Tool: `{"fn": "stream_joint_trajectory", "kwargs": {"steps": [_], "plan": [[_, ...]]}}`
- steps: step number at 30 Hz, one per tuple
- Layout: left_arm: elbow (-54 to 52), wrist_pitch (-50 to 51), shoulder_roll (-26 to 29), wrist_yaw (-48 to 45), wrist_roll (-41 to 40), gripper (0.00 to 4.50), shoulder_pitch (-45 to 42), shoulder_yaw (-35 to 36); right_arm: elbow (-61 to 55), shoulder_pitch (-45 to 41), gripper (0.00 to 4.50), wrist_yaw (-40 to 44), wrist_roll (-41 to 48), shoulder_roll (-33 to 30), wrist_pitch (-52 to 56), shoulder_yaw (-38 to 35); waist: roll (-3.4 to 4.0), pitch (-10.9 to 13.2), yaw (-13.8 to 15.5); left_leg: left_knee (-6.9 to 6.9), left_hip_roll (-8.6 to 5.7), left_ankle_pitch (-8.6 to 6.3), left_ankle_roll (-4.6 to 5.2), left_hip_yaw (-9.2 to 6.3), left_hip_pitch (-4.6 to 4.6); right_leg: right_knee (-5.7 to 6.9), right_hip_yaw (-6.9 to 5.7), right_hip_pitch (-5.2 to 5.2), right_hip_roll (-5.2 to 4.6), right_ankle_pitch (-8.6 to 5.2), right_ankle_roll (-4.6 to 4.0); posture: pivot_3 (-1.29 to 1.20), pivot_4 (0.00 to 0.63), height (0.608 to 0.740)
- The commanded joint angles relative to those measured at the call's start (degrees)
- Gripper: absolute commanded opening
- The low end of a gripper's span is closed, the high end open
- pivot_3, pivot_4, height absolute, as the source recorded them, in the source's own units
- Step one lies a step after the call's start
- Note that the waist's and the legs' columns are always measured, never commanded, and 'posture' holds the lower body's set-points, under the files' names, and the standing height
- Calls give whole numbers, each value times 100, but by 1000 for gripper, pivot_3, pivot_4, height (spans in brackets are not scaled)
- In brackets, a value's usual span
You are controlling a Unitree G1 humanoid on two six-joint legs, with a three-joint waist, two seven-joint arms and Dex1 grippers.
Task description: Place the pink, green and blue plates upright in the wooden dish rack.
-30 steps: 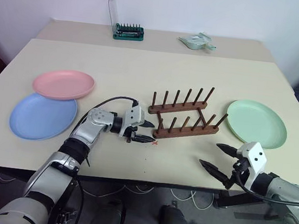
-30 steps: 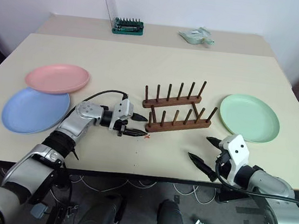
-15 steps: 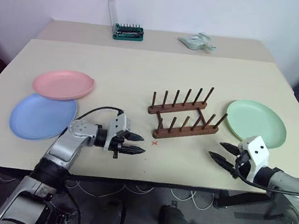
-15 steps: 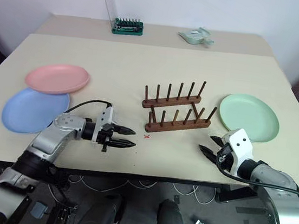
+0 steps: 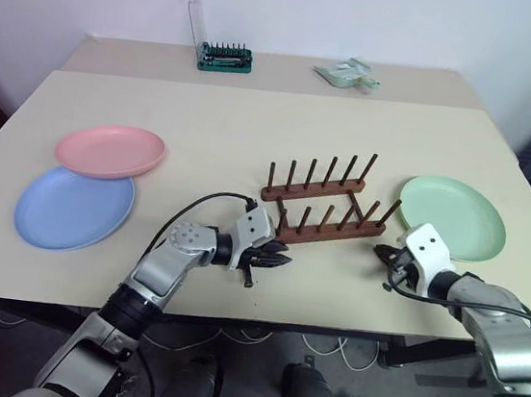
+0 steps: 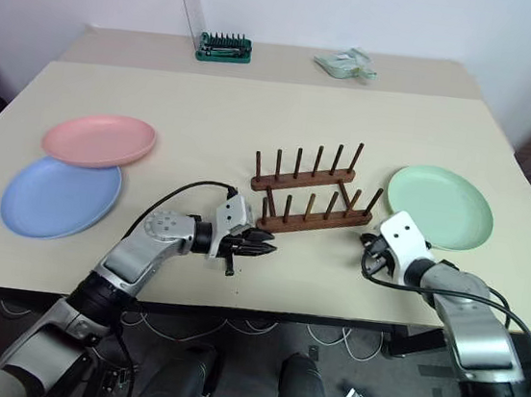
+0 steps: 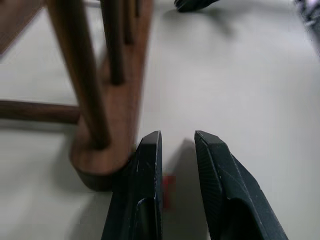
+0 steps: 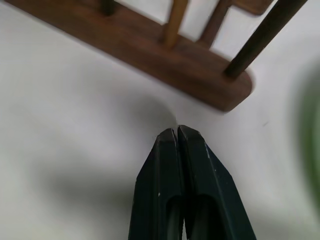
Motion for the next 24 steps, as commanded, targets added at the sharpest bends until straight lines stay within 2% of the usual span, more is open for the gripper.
{"fn": "stream_joint_trajectory", "kwargs": {"steps": [1,7,12,19,24], "plan": [[402,-358,-103,482,228,1039,-145,166,320,-341,44,-108,-230,173,-245,157,1,-1,-11,-1,0,0,0,0,1,0,0,0,0,0,0,0,150,740],[990,-675,-244,917,321,1039,-434,332,1197,-1194,44,-178,-577,460,-662,430,3,-2,-26,-3,0,1,-1,0,5,3,0,1,1,1,0,0,150,740],[1374,-893,-294,1150,454,1039,-616,367,1586,-1504,44,-156,-704,528,-896,487,3,-2,-10,-2,-2,1,-2,0,4,3,0,0,0,1,0,0,150,740],[1350,-977,-265,1004,389,1039,-583,387,1434,-1336,44,-31,-714,476,-974,435,3,-2,-24,-3,-2,1,-1,0,4,5,0,-1,1,1,0,0,150,740],[567,-764,-41,416,40,1039,-221,426,595,-827,44,286,-572,79,-918,175,4,-2,-15,-7,-2,0,-1,0,3,4,0,-2,0,1,1,0,150,740]]}}
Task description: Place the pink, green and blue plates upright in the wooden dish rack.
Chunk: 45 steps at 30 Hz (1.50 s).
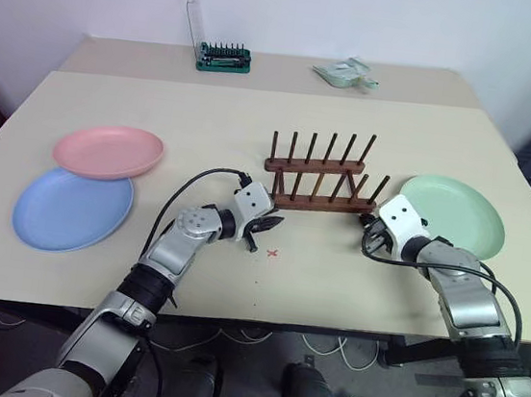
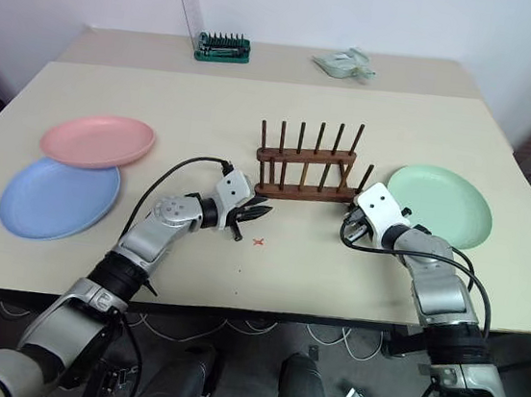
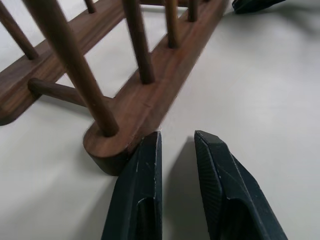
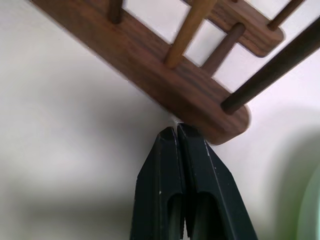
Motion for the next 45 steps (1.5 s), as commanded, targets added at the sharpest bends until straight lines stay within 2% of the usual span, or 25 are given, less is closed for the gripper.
{"fn": "stream_joint_trajectory", "kwargs": {"steps": [1,8,9,13,16,17,19,21,28,32,38,45], "plan": [[-684,231,229,-436,-316,1039,263,129,-786,326,44,274,216,-335,50,-428,1,1,2,0,0,0,0,0,-1,0,0,0,0,0,0,0,150,740],[-1692,874,737,-624,-798,1039,720,591,-1583,1034,44,757,633,-846,365,-986,1,2,-3,2,3,-1,1,0,-3,0,0,-1,1,0,-1,0,150,740],[-1901,1194,787,-584,-1140,1039,795,925,-1709,1043,44,824,704,-841,419,-973,1,2,-11,2,3,-1,1,0,-3,0,0,-2,1,0,-1,0,150,740],[-2780,2148,959,-380,-2288,2726,1119,2015,-1951,944,0,829,722,-755,462,-851,2,2,-34,0,7,-1,2,0,-4,3,0,-7,1,-1,-1,0,150,740],[-3043,2304,1107,311,-2410,4202,1201,2857,-1852,811,0,841,670,-713,427,-717,1,2,2,4,6,-1,2,0,-4,0,0,-3,0,-1,-1,0,150,740],[-3015,2245,1217,690,-2257,4448,1158,3180,-1785,749,0,898,669,-706,396,-641,0,3,5,4,5,-1,1,0,-4,-1,0,-2,0,-1,-1,0,150,740],[-2851,2087,1362,1473,-1877,4448,980,3607,-1679,648,0,1012,664,-723,314,-517,-2,4,4,2,6,-1,1,-2,-4,0,0,-5,1,-1,-1,0,150,740],[-2516,2540,1437,2542,-1695,4448,555,4117,-1620,509,0,1142,715,-710,235,-428,-4,6,12,2,6,-1,1,-1,-4,0,0,-5,1,-1,-1,0,150,740],[-2242,3985,1524,4326,-1762,4448,-163,5268,-1881,113,0,1982,1445,-724,410,-362,-9,7,8,1,3,-2,-1,-3,-6,-4,-1,-4,0,0,1,0,150,740],[-2142,4577,1606,4710,-1715,4448,-252,5354,-1771,39,0,1981,1397,-708,349,-348,-22,13,9,2,2,-2,-2,-4,-6,-2,-1,-5,1,0,1,0,150,740],[-1833,5590,1429,4971,-1919,4448,-394,5585,-1814,229,0,1925,1367,-723,265,-422,-24,13,10,3,1,-1,-3,-3,-6,1,-1,-6,1,0,1,0,150,740],[-1450,5694,929,5450,-2029,4448,-717,6074,-1942,443,0,1801,1362,-723,268,-464,-29,14,6,3,2,-1,-6,-3,-6,2,-1,-9,1,0,1,0,150,740]]}}
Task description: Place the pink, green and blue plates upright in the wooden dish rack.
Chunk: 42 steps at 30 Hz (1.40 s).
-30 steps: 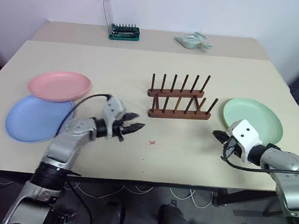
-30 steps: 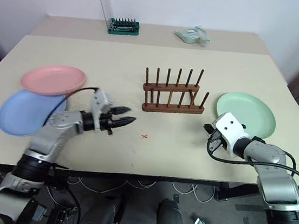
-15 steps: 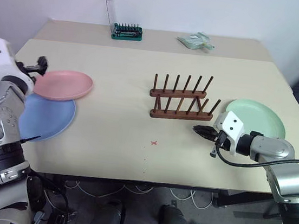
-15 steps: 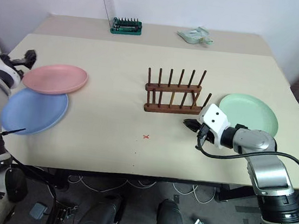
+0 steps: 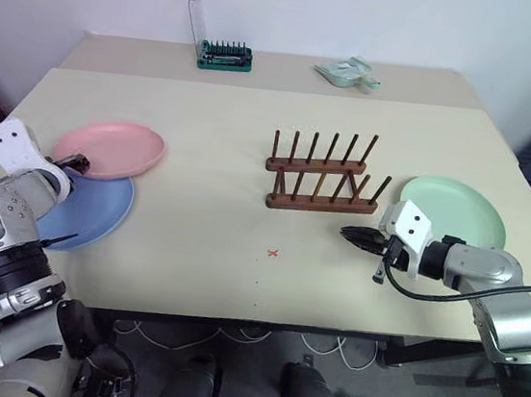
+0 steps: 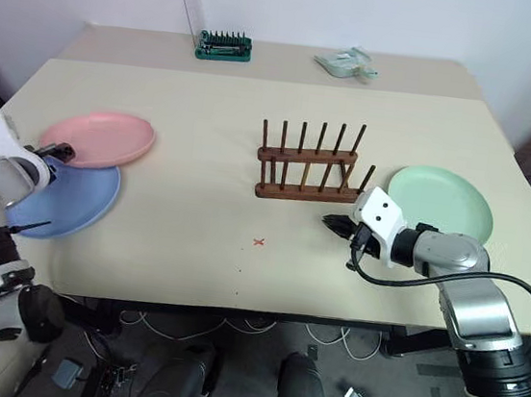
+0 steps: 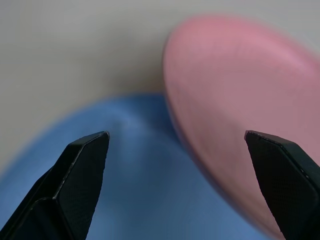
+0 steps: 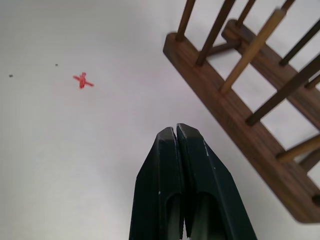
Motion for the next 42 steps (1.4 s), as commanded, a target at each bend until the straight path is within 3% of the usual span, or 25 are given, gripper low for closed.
{"fn": "stream_joint_trajectory", "kwargs": {"steps": [1,4,11,20,27,31,35,42], "plan": [[0,-124,-52,173,-108,4448,-218,256,-227,37,0,-73,25,-30,-105,-178,-1,0,-8,0,0,0,-2,0,0,0,0,0,0,0,0,0,150,740],[50,-255,-157,279,-166,3592,-290,378,-248,52,0,-111,27,-19,-98,-163,-2,0,-8,0,0,1,-4,0,0,1,0,-1,0,0,0,0,150,740],[30,-469,-204,323,-272,153,-298,403,-296,75,0,-155,35,-17,-92,-143,-2,0,0,0,0,1,-7,0,0,1,0,0,0,0,0,0,150,740],[-308,-1264,-360,-125,-673,66,-301,328,-415,-53,0,-105,52,-124,-44,-183,-8,1,3,1,0,1,-8,0,-1,0,0,0,0,0,0,0,150,740],[-1054,-2590,-514,-978,-825,66,-485,-482,-420,-921,0,-230,87,-341,113,-442,-10,3,6,2,1,3,-12,1,-7,-1,0,-4,0,1,-1,0,150,740],[-1383,-3280,-726,-1397,-349,0,-676,-1846,-530,-1957,1265,-455,-346,-170,-196,-71,-11,3,7,2,0,3,-11,3,-8,-4,0,-2,0,1,-1,0,150,740],[-1492,-3918,-1217,-1463,28,0,-962,-2783,-365,-2622,3222,-991,-1714,136,-1226,829,-16,1,18,3,-1,17,-35,2,-12,-8,0,-2,-1,1,-1,0,150,740],[-1403,-4310,-1949,-1182,325,0,-1310,-3517,189,-3138,3222,-1394,-2632,672,-2142,1398,-15,1,-30,-2,0,20,-41,9,-14,-6,2,-14,-1,2,1,0,150,740]]}}
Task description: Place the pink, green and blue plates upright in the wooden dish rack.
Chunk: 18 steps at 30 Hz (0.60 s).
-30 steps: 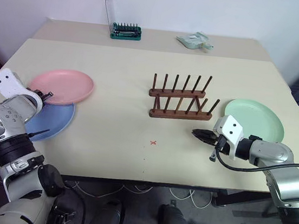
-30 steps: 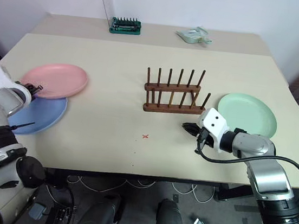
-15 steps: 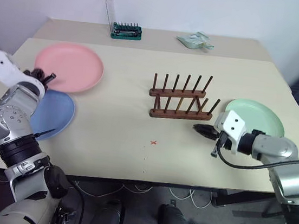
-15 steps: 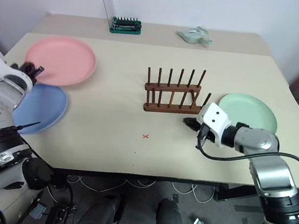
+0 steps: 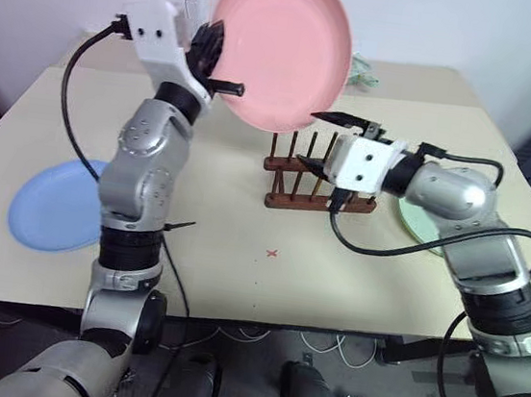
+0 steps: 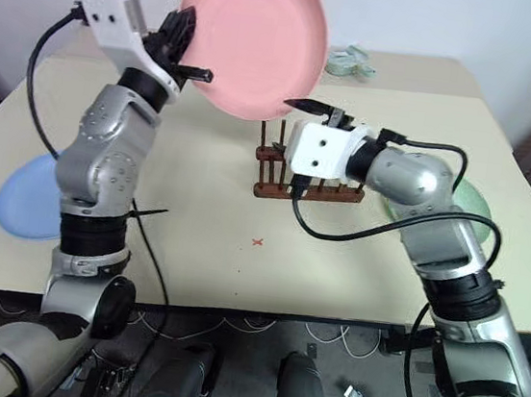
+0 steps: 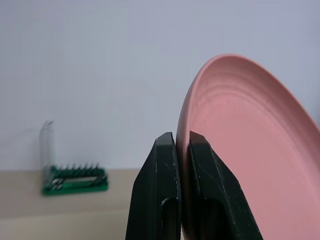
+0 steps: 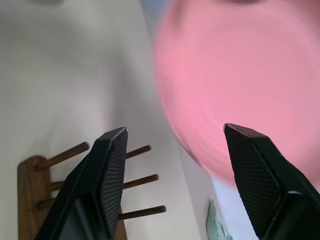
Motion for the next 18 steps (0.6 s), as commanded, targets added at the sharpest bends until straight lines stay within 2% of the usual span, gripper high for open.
{"fn": "stream_joint_trajectory", "kwargs": {"steps": [1,7,10,14,15,18], "plan": [[-187,-148,-262,120,26,0,-237,-176,126,-423,3222,-215,-397,183,-394,59,0,0,2,0,0,0,0,0,0,0,0,0,0,0,0,0,150,740],[-444,-39,-375,-97,-45,0,-125,-362,571,-489,3222,-480,-1123,229,-656,186,0,0,24,1,-2,0,0,-1,0,-3,0,4,0,0,0,0,150,740],[-484,36,-385,-135,-110,0,-73,-322,680,-479,2395,-461,-1220,225,-741,186,0,0,15,0,-2,0,1,-1,0,-1,0,2,0,0,0,0,150,740],[-484,60,-364,-135,-78,0,-53,-297,688,-433,340,-483,-1325,244,-772,156,0,0,6,0,-1,0,0,-1,0,0,0,2,1,0,0,0,150,740],[-494,72,-363,-142,-81,0,-46,-301,684,-428,62,-487,-1338,249,-772,147,0,0,7,0,-1,0,1,-1,0,0,0,1,1,0,0,0,150,740],[-485,77,-396,-156,-118,0,-36,-279,683,-422,62,-511,-1369,263,-785,111,0,0,22,1,-2,0,0,-1,0,-1,0,3,1,0,0,0,150,740]]}}
